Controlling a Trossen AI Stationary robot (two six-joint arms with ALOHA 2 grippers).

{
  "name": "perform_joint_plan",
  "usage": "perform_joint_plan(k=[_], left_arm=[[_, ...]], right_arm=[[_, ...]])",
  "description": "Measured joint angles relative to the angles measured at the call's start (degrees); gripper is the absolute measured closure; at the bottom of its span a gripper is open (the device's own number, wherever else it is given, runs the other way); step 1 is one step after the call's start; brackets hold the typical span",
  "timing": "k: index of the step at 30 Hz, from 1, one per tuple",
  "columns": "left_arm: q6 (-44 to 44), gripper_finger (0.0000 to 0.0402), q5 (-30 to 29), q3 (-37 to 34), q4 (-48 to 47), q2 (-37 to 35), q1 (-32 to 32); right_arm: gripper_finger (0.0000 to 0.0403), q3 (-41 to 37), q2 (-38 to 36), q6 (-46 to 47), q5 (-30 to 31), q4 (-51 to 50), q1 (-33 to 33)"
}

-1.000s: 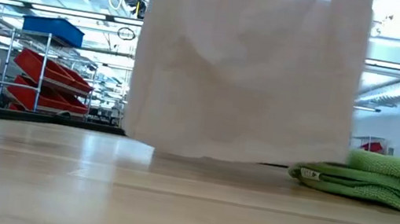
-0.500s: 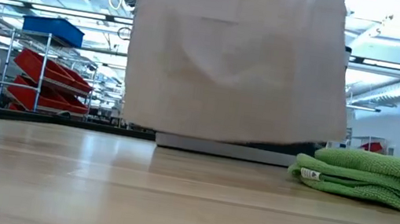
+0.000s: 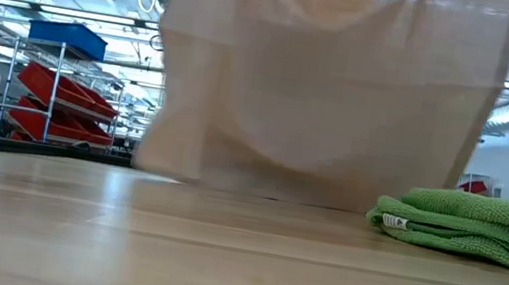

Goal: Fold towel
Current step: Fold the light brown towel

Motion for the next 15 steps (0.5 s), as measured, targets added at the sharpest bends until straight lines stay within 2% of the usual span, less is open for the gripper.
perform_joint_plan(k=[8, 11, 15], left_arm=[[-6.93, 0.0401, 2.49, -4.34, 0.16, 0.04, -7.62], [-9.82, 0.0401, 2.54, -8.22, 0.28, -0.04, -9.22], [-13.4, 0.0401, 5.49, -15.08, 2.61, 0.03, -10.49]], right_arm=[[0.0403, -6.32, 3.14, 3.28, -7.46, 9.3, 6.7], [0.0403, -8.88, 4.57, 4.91, -8.11, 13.14, 9.1], [0.0403, -12.21, 6.71, 7.29, -8.49, 18.26, 11.43]])
